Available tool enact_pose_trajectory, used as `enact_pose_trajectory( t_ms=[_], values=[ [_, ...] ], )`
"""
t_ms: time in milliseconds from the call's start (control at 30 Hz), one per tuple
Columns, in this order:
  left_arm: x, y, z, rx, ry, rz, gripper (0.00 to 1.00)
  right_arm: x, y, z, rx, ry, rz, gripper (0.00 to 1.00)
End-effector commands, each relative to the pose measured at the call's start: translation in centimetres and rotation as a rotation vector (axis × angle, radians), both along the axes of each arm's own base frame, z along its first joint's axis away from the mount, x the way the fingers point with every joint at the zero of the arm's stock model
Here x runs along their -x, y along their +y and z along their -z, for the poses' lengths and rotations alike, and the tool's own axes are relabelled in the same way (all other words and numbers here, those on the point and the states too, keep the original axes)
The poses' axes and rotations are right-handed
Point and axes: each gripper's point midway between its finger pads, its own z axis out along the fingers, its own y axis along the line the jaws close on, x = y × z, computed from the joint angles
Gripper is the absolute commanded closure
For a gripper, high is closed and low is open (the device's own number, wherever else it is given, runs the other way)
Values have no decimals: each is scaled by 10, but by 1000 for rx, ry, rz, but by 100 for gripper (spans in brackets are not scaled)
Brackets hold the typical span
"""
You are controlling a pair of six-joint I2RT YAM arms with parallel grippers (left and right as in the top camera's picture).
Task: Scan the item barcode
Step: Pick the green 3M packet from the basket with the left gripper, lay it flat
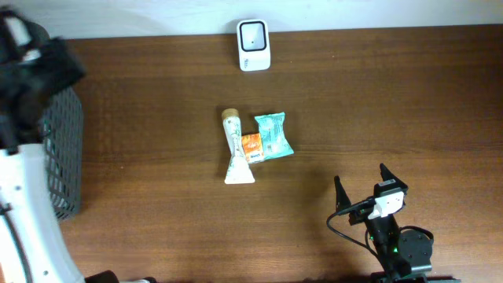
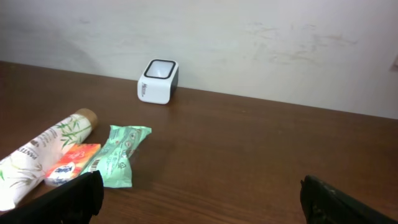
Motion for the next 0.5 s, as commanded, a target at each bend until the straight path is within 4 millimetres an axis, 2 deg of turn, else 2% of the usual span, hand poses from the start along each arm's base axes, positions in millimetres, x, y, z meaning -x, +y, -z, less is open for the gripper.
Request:
enact_pose_trajectory(
  t_ms=[0, 67, 100, 167, 267, 300, 333, 400, 467],
  values=[
    [38, 85, 1, -49, 34, -274, 24, 0, 1, 3, -8, 5, 0, 1],
    [53, 135, 25, -24, 98, -397, 25, 0, 1, 3, -8, 5, 0, 2],
    [56, 154, 50, -4, 160, -431, 26, 0, 1, 3, -8, 5, 0, 2],
    [52, 178, 96, 9, 281, -433, 27, 0, 1, 3, -8, 5, 0, 2],
    [56, 192, 152, 57, 408, -439, 26, 0, 1, 3, -8, 5, 0, 2],
    [62, 198, 175, 65, 466, -459, 26, 0, 1, 3, -8, 5, 0, 2],
    [66, 200, 191, 66, 497, -457, 27, 0, 1, 3, -8, 5, 0, 2],
    [64, 200, 233, -3, 571, -313, 24, 0, 1, 3, -8, 5, 0, 2],
    [65, 199, 257, -46, 611, -238, 23, 0, 1, 3, -8, 5, 0, 2]
  ],
)
